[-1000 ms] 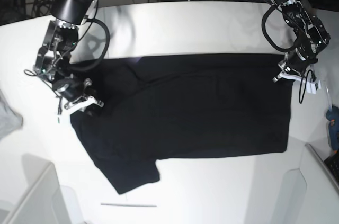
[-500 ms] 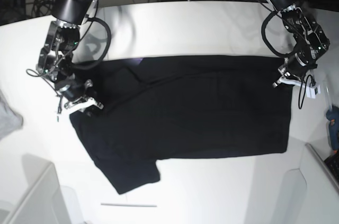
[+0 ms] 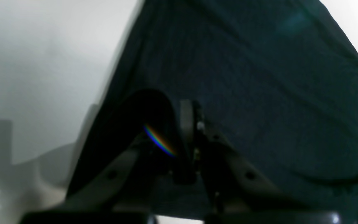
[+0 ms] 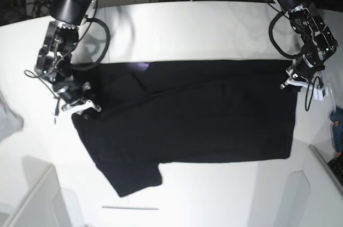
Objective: Fold the T-shirt properly
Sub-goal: 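Lift the shirt by its shoulders and drag it toward the robot, then pull the held shoulders further toward the robot, flattening the shirt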
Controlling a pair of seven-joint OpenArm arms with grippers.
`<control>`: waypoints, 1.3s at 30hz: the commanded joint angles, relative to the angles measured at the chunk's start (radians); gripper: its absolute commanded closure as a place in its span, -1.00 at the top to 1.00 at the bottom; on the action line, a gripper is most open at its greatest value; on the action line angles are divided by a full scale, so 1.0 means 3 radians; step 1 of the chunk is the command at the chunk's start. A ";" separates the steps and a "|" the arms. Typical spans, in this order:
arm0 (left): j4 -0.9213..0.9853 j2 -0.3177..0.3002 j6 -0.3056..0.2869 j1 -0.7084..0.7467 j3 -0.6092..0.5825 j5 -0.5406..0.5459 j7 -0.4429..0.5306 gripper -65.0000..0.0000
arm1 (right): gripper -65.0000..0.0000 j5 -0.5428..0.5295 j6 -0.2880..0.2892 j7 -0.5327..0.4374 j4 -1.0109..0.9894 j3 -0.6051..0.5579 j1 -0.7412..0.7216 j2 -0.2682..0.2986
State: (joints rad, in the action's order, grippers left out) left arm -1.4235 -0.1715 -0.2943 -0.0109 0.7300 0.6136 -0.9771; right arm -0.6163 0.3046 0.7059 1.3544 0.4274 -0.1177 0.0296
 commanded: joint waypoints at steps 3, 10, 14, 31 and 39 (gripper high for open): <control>-0.0055 -0.0045 -0.0019 -0.0038 0.0009 0.0059 0.0063 -1.00 | -1.00 -0.0050 0.0015 -0.0069 0.0050 0.0010 -0.0065 0.0022; -0.0060 -0.0045 -0.0019 -0.0038 0.0009 0.0064 0.0063 -0.83 | -0.57 -0.0061 0.0015 -0.0069 0.0050 0.0015 -0.0060 0.0022; -0.0081 -0.0045 -0.0019 -0.0038 0.0014 0.0085 0.0063 -0.24 | 0.10 -0.0061 0.0015 -0.0090 0.0065 0.0025 -0.0050 0.0017; -0.1139 -0.0024 -0.0039 0.0939 0.0730 0.0852 0.0063 0.30 | 0.11 -0.0076 -0.0241 -0.0100 0.1953 0.0772 0.1111 -0.0495; -0.0536 -0.0034 -0.0039 0.1051 0.0710 0.0847 0.0068 0.29 | 0.11 -0.0081 -0.0246 -0.0100 0.1692 0.0797 0.1408 -0.0556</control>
State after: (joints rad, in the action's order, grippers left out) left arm -1.5635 -0.1638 -0.2974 0.3019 0.9371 0.8425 -0.9775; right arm -0.6258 0.2245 0.6945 1.8454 0.6636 0.3054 -0.1410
